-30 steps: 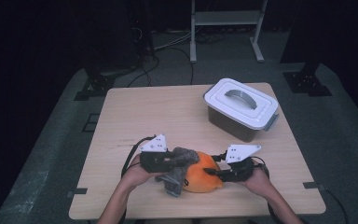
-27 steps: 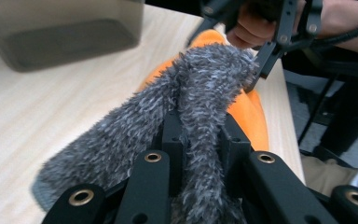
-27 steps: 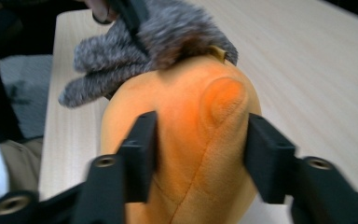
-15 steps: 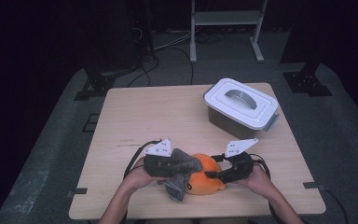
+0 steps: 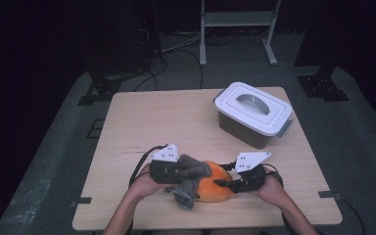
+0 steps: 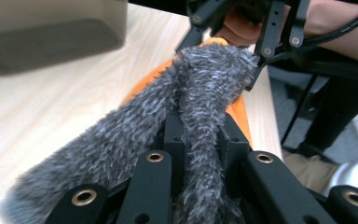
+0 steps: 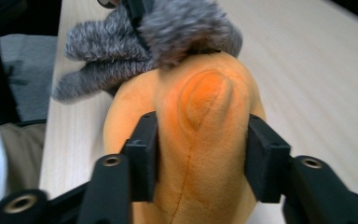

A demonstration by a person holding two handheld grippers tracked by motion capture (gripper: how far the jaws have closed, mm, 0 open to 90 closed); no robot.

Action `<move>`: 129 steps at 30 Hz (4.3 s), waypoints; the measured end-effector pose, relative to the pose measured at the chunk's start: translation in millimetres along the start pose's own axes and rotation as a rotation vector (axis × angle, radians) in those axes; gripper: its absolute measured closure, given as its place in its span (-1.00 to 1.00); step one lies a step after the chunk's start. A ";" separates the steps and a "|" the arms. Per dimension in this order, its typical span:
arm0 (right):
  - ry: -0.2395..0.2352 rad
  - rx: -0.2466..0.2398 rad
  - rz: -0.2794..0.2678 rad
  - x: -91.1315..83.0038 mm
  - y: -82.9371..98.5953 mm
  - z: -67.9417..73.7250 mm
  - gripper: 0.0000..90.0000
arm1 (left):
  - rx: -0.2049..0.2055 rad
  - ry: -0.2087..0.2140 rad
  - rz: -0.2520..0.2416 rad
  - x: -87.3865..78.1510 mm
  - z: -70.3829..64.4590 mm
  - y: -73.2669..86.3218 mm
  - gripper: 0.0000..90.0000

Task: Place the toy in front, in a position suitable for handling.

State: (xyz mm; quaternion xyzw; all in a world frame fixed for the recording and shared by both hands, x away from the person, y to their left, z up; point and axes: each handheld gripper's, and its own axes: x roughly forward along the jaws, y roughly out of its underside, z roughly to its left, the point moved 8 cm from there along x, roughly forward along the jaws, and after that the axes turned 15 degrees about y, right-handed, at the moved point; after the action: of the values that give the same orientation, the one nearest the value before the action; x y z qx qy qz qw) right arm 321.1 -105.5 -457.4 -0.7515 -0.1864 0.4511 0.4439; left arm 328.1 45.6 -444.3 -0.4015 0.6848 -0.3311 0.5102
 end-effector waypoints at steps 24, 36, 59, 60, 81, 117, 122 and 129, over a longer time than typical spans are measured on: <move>-0.085 0.017 0.030 -15.5 18.7 -3.7 0.11 | -0.002 0.013 0.024 -7.0 -1.2 6.0 0.72; -0.089 0.001 0.032 -13.9 13.6 3.5 0.09 | 0.013 0.049 0.020 1.8 -5.2 3.8 0.71; -0.111 -0.009 0.021 -17.3 16.5 -0.9 0.18 | 0.017 0.034 0.043 -4.6 -3.5 6.3 0.72; -0.110 -0.008 0.023 -18.0 17.3 -1.5 0.19 | 0.013 0.027 0.053 -6.0 -1.9 8.4 0.72; -0.045 0.021 -0.005 -11.2 5.6 2.5 0.17 | 0.055 -0.028 0.035 -3.9 -2.8 -2.7 0.72; -0.016 0.043 0.033 0.1 1.2 9.8 0.18 | 0.018 0.008 0.020 -5.9 -2.5 -3.3 0.72; -0.096 0.078 0.034 -0.5 2.1 10.2 -0.21 | 0.012 0.023 0.022 -4.3 -2.8 -2.2 0.72; -0.085 0.100 0.026 1.5 3.8 8.5 0.10 | 0.022 -0.007 0.044 -3.0 -5.3 -8.0 0.72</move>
State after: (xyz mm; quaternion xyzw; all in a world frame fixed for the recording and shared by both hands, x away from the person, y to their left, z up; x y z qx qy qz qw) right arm 314.3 -102.3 -463.0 -0.7110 -0.1724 0.4969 0.4668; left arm 325.2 44.8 -434.7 -0.3821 0.6879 -0.3257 0.5241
